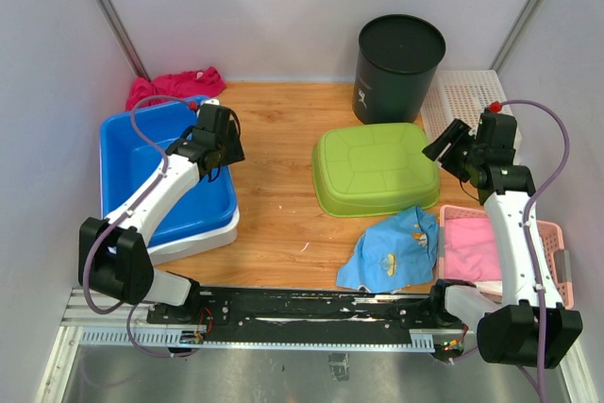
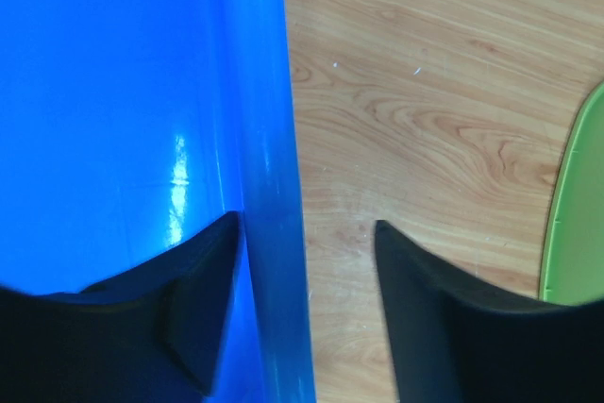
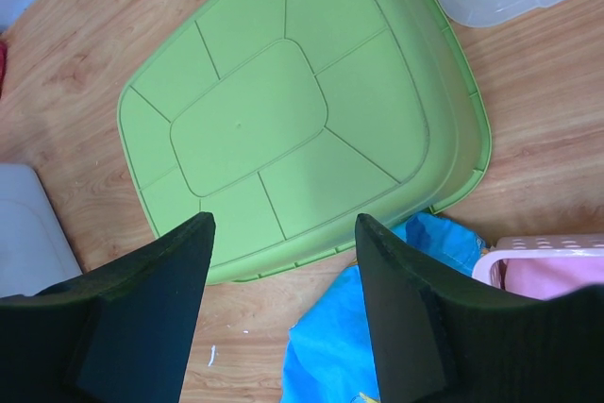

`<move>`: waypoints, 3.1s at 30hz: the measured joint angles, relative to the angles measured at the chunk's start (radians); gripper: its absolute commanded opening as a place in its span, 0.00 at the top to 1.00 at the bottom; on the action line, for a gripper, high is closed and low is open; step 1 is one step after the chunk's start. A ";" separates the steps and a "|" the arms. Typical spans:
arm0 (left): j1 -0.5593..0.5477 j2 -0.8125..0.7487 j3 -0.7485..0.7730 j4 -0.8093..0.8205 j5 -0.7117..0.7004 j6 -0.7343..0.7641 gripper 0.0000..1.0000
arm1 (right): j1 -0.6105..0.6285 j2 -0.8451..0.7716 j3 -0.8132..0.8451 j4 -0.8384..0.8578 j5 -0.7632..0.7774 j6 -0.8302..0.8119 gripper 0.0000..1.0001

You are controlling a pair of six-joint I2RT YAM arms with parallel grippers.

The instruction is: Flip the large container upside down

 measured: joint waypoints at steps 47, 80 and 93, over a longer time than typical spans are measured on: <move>-0.026 0.045 0.218 -0.285 0.065 0.188 0.76 | 0.000 -0.034 -0.048 0.000 -0.016 -0.002 0.38; -0.026 0.041 0.216 -0.253 0.091 0.192 1.00 | 0.000 -0.044 -0.053 -0.001 -0.019 -0.013 0.38; -0.020 -0.021 0.566 -0.373 0.057 0.207 1.00 | 0.000 -0.040 -0.053 0.000 -0.030 -0.013 0.39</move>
